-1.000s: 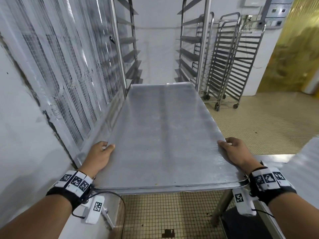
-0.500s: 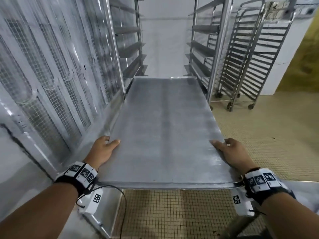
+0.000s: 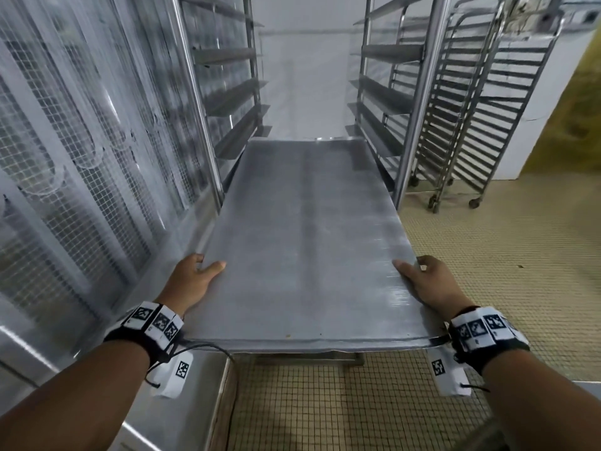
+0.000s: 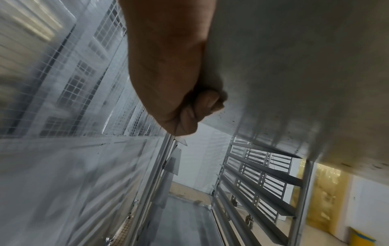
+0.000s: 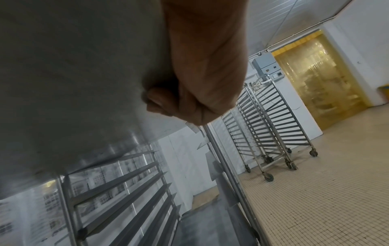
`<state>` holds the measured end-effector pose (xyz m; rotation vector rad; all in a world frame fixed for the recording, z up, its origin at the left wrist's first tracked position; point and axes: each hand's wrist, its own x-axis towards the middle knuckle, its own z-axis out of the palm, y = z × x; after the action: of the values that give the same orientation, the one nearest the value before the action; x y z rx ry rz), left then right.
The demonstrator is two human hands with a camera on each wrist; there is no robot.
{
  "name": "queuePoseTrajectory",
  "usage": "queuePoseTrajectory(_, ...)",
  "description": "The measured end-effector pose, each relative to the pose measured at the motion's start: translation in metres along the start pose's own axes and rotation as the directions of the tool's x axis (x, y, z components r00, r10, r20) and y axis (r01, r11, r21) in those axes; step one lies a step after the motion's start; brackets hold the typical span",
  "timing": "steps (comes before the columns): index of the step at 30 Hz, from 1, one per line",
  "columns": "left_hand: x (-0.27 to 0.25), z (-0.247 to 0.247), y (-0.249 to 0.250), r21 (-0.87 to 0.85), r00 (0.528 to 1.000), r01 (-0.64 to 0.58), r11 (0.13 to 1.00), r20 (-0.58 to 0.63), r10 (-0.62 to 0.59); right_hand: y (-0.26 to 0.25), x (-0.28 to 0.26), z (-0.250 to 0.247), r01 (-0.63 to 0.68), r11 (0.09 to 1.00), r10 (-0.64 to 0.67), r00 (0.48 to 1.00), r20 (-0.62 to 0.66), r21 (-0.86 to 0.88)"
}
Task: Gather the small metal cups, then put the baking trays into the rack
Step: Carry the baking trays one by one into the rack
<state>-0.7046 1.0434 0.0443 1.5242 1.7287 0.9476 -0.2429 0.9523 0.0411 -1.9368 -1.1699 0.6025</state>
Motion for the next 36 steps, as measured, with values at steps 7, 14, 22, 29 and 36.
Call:
queuePoseTrajectory(7, 0.051, -0.006, 0.029, 0.09, 0.996, -0.005, 0.996, 0.09, -0.003, -0.037, 0.036, 0.005, 0.001, 0.997, 0.001, 1.0, 0.027, -0.073)
queuePoseTrajectory(14, 0.055, -0.015, 0.063, 0.272, 0.988, -0.079, 0.959, 0.151, 0.038, -0.052, 0.052, -0.008, -0.003, 0.986, 0.01, 0.999, 0.041, -0.168)
queuePoseTrajectory(22, 0.045, -0.022, 0.077, 0.515, 0.965, -0.185, 0.837, 0.258, 0.054, -0.079, 0.033, -0.015, 0.141, 0.828, -0.12, 0.99, 0.074, -0.543)
queuePoseTrajectory(29, 0.023, -0.008, 0.09, 0.639, 0.936, -0.28, 0.717, 0.346, 0.056, -0.127, -0.033, 0.016, 0.54, 0.711, -0.339, 0.825, 0.453, -0.452)
queuePoseTrajectory(36, -0.011, -0.005, 0.105, 0.62, 0.867, -0.381, 0.686, 0.497, 0.032, -0.121, -0.059, 0.044, 0.723, 0.493, -0.412, 0.684, 0.602, -0.484)
